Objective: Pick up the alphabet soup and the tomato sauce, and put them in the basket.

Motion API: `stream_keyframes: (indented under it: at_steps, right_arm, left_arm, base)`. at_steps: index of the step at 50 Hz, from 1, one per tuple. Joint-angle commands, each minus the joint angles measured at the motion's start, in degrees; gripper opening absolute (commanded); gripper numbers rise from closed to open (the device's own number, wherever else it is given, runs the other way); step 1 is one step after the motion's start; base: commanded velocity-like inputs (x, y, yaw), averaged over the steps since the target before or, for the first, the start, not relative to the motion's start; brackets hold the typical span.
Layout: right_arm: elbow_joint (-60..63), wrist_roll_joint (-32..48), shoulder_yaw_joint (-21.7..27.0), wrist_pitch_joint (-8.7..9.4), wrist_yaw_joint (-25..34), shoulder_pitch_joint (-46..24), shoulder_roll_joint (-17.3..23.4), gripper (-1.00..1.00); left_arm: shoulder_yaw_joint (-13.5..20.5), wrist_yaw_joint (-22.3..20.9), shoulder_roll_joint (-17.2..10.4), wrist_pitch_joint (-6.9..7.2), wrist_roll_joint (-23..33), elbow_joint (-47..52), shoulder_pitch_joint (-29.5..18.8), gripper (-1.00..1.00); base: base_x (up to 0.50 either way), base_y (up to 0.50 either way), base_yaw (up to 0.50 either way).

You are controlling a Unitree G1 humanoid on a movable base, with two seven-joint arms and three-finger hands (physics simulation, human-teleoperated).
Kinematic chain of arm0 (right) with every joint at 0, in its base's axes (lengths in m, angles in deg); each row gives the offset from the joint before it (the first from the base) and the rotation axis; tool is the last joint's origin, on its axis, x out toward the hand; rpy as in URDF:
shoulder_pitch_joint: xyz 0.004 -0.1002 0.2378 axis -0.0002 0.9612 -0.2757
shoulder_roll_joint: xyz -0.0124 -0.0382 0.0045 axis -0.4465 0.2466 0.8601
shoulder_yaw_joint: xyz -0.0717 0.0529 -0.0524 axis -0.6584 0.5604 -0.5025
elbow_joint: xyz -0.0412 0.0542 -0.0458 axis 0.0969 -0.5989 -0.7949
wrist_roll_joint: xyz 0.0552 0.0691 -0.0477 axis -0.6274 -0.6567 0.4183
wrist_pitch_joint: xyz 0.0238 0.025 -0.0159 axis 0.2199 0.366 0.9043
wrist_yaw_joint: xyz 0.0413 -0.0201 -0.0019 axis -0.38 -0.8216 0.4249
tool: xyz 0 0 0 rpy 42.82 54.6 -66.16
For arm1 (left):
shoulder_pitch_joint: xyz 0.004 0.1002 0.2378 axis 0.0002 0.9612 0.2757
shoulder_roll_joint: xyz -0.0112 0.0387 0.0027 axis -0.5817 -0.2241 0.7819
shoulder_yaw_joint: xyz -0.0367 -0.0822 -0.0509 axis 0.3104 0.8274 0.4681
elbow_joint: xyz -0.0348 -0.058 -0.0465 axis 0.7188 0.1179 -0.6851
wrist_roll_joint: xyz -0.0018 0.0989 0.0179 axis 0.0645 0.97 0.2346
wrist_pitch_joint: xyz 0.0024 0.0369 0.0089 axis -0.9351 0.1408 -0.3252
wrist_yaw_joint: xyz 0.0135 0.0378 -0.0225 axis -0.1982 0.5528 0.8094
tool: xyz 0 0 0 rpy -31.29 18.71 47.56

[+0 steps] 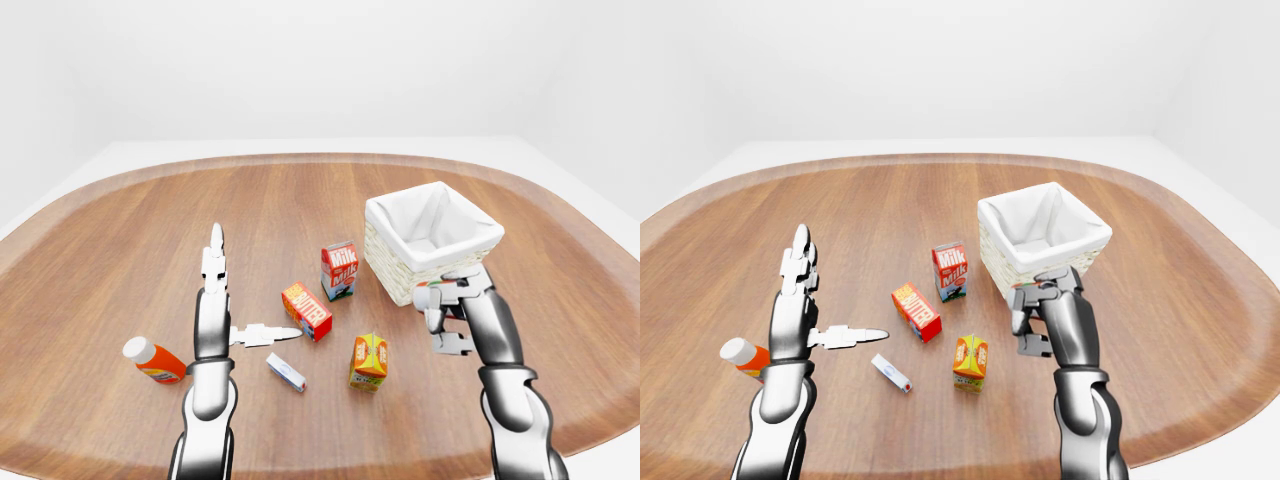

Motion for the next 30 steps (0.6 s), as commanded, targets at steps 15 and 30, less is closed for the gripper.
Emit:
stream_keyframes:
  at_steps: [15, 30]
  right_arm:
    - [-2.40, 6.57, -0.95, 0.17, -3.13, -12.06, 3.32, -1.00]
    - [-13.14, 9.90, -2.64, 3.62, -7.01, -22.42, 5.83, -1.00]
  left_arm:
    - [0.07, -0.01, 0.00, 0.00, -0.15, -0.02, -0.04, 1.00]
    - [0.07, 0.01, 0.00, 0.00, -0.18, -0.02, -0.04, 1.00]
  base:
    - [0.00, 0.00, 0.00]
    - [0.00, 0.00, 0.00]
